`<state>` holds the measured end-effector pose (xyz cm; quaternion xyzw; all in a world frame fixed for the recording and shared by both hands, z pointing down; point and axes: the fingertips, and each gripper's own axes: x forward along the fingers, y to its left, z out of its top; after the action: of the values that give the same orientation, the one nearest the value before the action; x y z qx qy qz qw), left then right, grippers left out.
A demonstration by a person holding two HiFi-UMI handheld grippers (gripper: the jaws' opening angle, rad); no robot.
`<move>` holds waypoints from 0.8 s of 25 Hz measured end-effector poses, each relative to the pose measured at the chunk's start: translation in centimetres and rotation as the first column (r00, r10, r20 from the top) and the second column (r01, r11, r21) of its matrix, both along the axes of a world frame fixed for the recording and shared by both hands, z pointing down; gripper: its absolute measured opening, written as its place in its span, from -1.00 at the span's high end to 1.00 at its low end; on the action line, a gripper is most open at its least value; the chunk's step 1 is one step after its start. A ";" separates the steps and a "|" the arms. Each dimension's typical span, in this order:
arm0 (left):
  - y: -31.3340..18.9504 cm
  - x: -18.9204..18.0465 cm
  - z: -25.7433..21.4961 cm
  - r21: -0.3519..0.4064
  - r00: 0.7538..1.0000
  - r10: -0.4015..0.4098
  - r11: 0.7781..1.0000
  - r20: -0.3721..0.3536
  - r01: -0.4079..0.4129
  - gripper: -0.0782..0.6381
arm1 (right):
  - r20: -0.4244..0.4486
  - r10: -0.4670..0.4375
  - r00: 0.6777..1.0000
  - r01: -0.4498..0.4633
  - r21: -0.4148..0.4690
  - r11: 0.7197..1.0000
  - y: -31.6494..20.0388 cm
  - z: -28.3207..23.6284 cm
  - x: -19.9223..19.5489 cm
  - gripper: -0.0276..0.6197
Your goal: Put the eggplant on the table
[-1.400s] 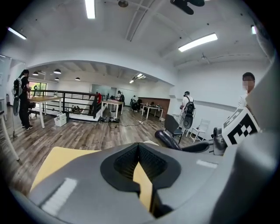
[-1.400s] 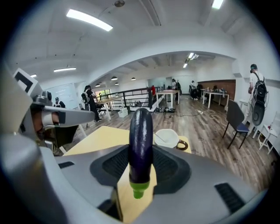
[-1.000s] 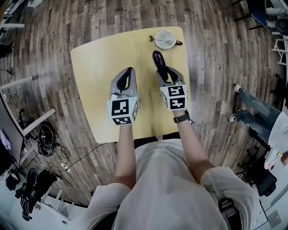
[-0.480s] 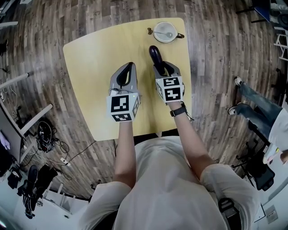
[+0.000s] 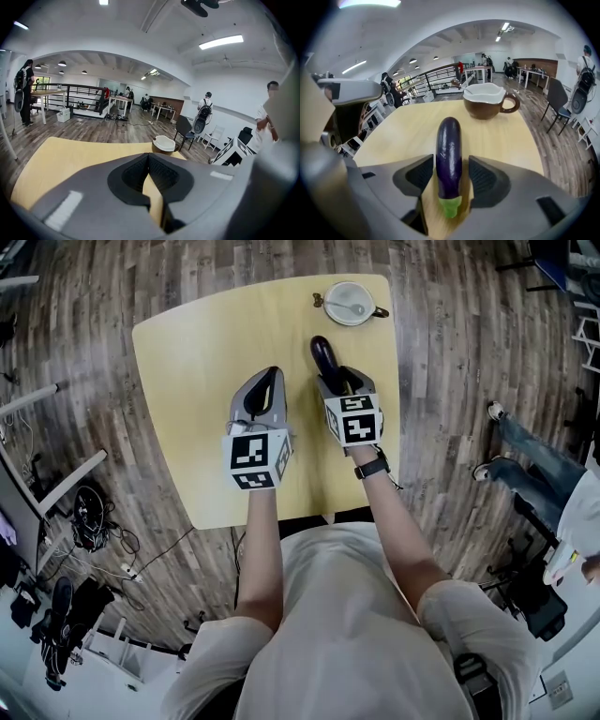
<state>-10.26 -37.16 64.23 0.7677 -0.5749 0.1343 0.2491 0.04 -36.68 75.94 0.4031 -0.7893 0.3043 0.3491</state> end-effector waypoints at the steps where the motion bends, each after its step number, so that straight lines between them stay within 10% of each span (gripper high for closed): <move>1: 0.0 -0.1 -0.1 0.001 1.000 -0.003 1.000 0.000 0.003 0.76 | 0.013 0.021 1.000 -0.021 0.004 1.000 -0.2 -0.1 0.1 0.21; 20: 1.4 -0.9 -5.3 0.083 0.999 -0.017 0.996 -0.030 0.019 0.76 | 0.090 0.142 0.986 -0.158 0.219 0.963 -0.2 -10.7 2.8 0.13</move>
<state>-11.16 -35.77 58.89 0.7740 -0.5833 0.0968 0.2265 2.84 -36.85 65.26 0.4872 -0.7982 0.2532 0.2477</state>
